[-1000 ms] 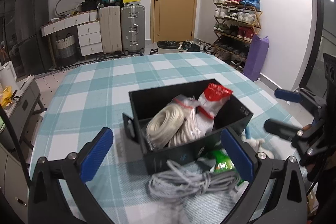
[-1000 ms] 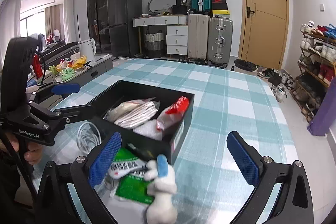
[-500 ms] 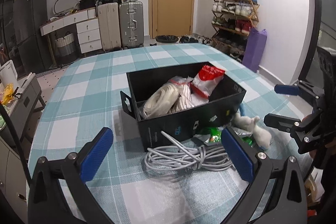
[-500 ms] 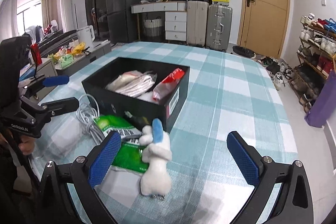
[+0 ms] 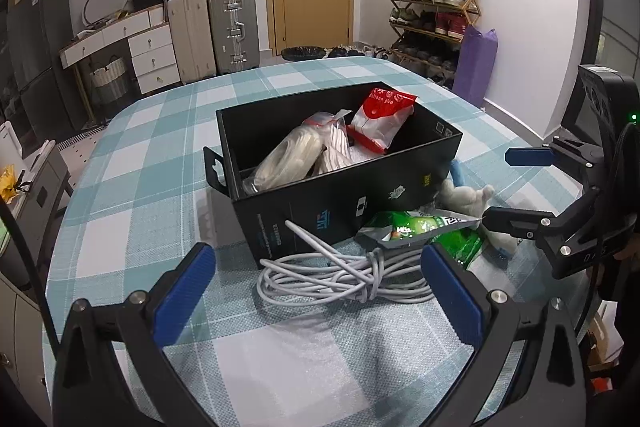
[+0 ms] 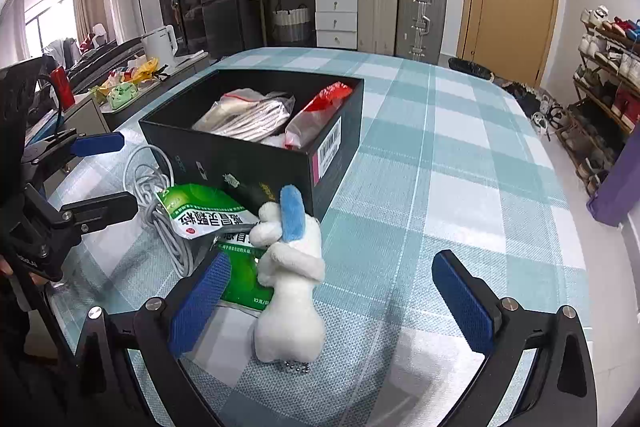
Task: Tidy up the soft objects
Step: 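Move both tools toward the white bunny plush and white cable coil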
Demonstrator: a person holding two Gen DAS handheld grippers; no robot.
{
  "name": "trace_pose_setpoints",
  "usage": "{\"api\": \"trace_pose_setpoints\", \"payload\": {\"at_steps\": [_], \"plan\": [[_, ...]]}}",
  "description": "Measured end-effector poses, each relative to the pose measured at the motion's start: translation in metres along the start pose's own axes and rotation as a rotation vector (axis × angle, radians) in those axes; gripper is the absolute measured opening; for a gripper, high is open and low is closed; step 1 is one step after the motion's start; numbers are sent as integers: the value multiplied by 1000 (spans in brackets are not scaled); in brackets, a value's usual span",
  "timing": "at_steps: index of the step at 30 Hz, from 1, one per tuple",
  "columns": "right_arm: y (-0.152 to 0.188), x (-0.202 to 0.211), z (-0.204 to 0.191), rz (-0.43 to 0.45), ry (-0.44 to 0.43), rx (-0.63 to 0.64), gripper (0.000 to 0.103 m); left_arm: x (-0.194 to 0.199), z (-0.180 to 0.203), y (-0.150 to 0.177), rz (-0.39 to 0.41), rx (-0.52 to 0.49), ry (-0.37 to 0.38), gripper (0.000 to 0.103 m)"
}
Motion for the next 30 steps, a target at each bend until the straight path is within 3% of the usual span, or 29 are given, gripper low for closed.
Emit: {"api": "trace_pose_setpoints", "payload": {"at_steps": [12,30], "plan": [[4,-9,2,-36,-2,-9,102,-15,1,9,-74,-23,-2,103],[8,-21,4,-83,-32,-48,102,-30,-9,15,-131,29,10,103]]}}
Point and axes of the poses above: each gripper's, at about its wrist camera, not at the fingertips, and x roughly against the way its jaws point, z to its right, y to its underside, the point moved 2 cm from there along -x, roughly the way its jaws point, and after that the axes turned 4 degrees about -x, right-handed, at the moved point
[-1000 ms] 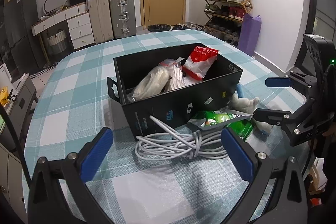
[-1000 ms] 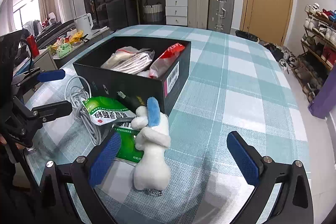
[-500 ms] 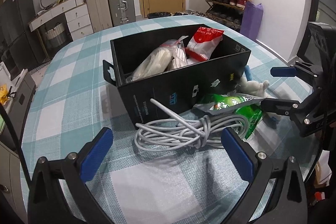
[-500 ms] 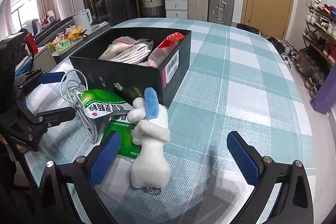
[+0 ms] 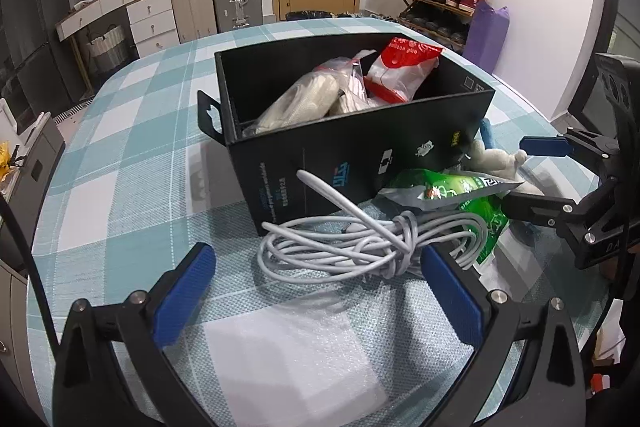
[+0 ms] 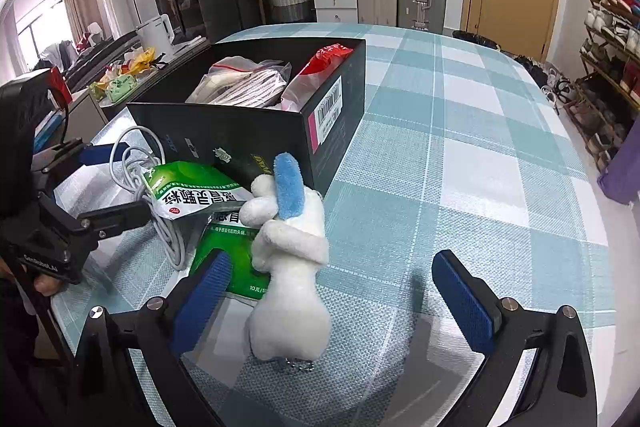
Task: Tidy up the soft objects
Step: 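Move both tools toward the white bunny plush and white cable coil, then grasp the white bunny plush with the right tool while the left tool grasps the cable coil, then lift and carry the bunny and cable coil with both tools over the box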
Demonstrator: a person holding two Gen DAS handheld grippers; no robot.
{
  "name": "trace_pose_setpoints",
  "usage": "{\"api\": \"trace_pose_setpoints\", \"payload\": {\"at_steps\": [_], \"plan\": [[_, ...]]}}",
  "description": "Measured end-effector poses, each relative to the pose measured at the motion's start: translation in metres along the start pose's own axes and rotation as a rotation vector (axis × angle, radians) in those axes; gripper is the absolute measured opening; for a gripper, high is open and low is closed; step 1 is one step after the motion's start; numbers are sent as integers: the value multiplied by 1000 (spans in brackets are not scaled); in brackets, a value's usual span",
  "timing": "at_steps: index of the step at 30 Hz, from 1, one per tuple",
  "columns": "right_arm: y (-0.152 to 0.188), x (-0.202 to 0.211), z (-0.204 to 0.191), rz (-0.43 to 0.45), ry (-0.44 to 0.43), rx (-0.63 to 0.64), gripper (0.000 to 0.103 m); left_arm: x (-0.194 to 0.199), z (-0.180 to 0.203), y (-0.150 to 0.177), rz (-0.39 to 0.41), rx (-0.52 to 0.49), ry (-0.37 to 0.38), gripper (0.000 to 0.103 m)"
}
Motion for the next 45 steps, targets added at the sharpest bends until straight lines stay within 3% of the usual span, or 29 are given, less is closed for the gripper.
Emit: {"api": "trace_pose_setpoints", "payload": {"at_steps": [7,9,18,23,28,31,37,42,45], "plan": [[-1,-1,-1,4,-31,-9,97,-1,1,2,-8,0,13,103],[-2,-2,-2,4,-47,-13,86,0,0,1,-9,6,19,103],[-2,-4,-3,-5,-100,-27,56,1,-3,2,1,19,49,102],[-2,-3,-5,-3,-108,-20,51,4,-4,3,10,26,75,100],[-2,-3,-6,0,-111,-13,51,5,-1,4,16,18,106,80],[-1,-2,-8,2,-112,-9,51,6,0,4,19,15,102,76],[-2,-1,-8,11,-112,-2,50,9,2,4,25,5,100,74],[-3,1,-9,20,-112,7,36,11,3,4,29,5,107,74],[-3,2,-8,24,-111,9,35,13,4,3,35,0,110,74]]}}
Point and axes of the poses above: each gripper's, at about its wrist camera, not at the fingertips, and x roughly against the way its jaws point, z to its right, y to its underside, the point moved 2 cm from there along -x, roughly the way its jaws point, and after that the axes turned 4 degrees about -x, right-handed, at the moved point
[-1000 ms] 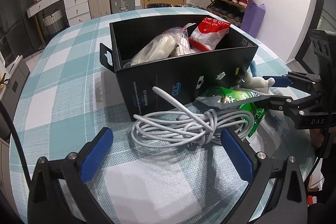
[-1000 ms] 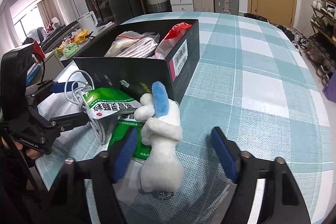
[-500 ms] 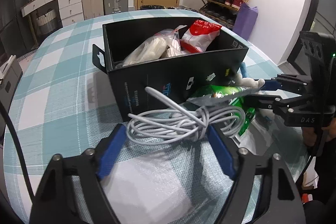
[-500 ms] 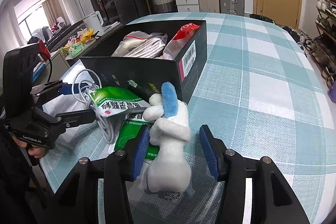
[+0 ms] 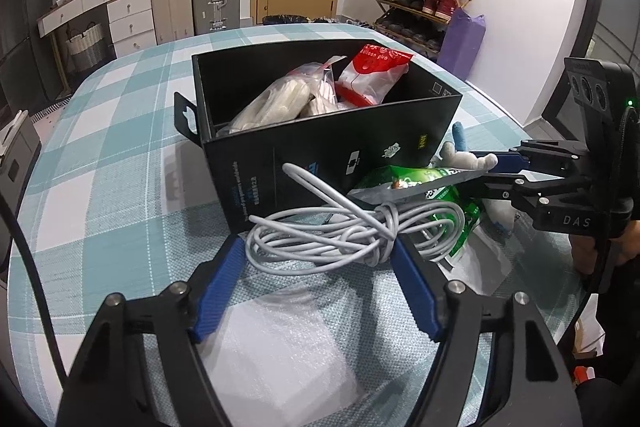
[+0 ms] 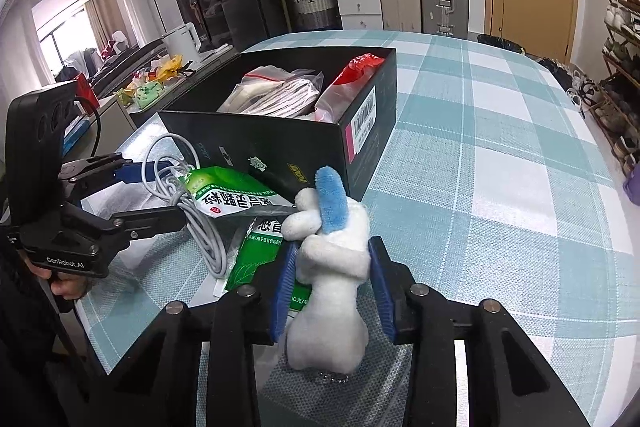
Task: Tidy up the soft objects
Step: 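Lift and carry the bunny and cable coil with both tools over the box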
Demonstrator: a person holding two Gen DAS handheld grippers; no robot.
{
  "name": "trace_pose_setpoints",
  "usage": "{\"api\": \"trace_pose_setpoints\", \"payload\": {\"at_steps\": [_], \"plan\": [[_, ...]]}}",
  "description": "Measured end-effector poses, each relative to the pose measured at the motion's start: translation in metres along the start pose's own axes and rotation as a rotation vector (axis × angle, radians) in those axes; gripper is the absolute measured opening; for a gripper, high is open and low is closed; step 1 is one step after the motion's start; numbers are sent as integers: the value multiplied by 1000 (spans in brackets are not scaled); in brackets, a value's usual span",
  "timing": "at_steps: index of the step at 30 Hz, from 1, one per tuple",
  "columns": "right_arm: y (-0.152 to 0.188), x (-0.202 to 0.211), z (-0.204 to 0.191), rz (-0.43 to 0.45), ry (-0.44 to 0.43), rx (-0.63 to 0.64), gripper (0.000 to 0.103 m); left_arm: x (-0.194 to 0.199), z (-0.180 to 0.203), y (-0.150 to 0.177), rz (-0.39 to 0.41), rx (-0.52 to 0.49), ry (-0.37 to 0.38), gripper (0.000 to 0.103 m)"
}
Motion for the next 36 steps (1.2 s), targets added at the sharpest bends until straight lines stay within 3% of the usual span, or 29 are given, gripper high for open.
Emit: {"api": "trace_pose_setpoints", "payload": {"at_steps": [24,36], "plan": [[-18,48,-12,179,-31,16,35,45,-3,-21,139,27,26,74],[-32,63,-20,251,-67,-6,35,58,-21,-34,211,98,-48,74]]}}
Point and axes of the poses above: each gripper's, at about its wrist camera, not at the fingertips, and x roughly against the way its jaws point, z to its right, y to its underside, the point moved 2 cm from there along -x, roughly the way its jaws point, and after that the axes turned 4 degrees about -x, right-handed, at the moved point
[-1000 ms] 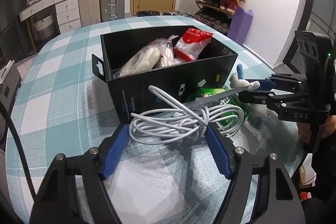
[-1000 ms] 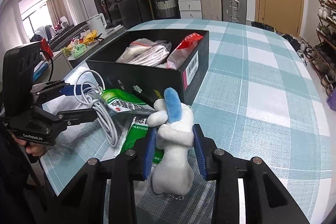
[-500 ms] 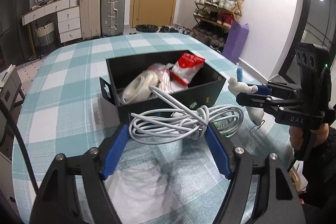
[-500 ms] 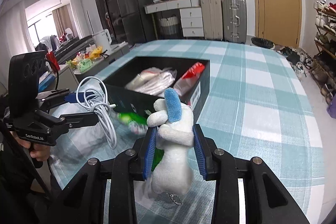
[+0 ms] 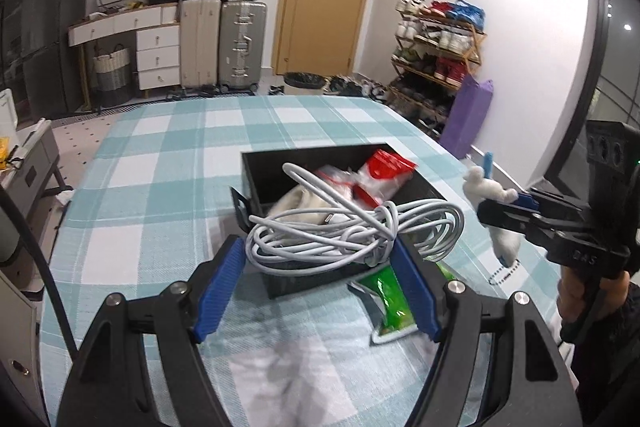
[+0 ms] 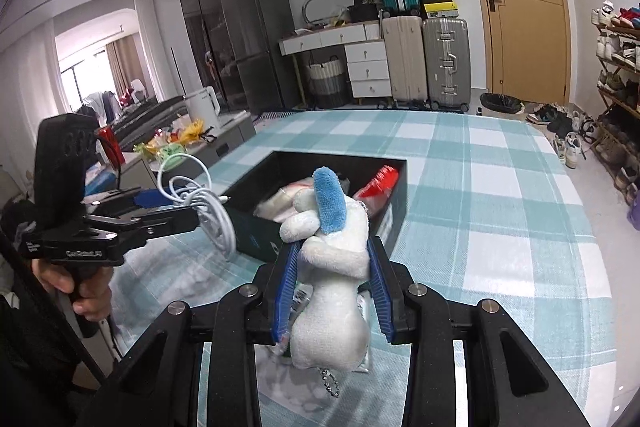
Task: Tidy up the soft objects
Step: 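Lift and carry the bunny and cable coil with both tools over the box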
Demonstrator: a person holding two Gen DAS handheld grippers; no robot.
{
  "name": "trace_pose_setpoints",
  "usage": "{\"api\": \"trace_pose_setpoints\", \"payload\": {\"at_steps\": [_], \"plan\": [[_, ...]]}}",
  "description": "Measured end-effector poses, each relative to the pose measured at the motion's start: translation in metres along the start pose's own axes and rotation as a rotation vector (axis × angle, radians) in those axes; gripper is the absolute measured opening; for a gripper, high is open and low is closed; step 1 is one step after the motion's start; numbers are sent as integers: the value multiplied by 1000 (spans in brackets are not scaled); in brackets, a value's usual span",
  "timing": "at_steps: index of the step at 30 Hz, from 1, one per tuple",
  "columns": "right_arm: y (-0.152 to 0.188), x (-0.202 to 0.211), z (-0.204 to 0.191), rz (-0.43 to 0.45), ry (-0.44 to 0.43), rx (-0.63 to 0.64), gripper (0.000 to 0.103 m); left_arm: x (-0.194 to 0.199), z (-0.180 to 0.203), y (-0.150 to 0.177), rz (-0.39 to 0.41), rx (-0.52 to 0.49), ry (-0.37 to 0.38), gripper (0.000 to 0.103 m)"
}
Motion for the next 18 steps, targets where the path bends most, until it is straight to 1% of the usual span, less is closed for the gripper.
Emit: {"api": "trace_pose_setpoints", "payload": {"at_steps": [8,18], "plan": [[-17,-6,-14,18,-35,15,35,-8,-8,-12,20,18,-45,74],[-37,-11,-13,46,-52,-17,35,-25,-9,-23,10,17,-62,74]]}}
Point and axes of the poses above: each gripper's, at about its wrist camera, not at the fingertips, and x roughly against the way its jaws point, z to its right, y to its underside, the point moved 2 cm from there along -x, roughly the way its jaws point, and after that the axes turned 4 degrees about -x, right-handed, at the moved point
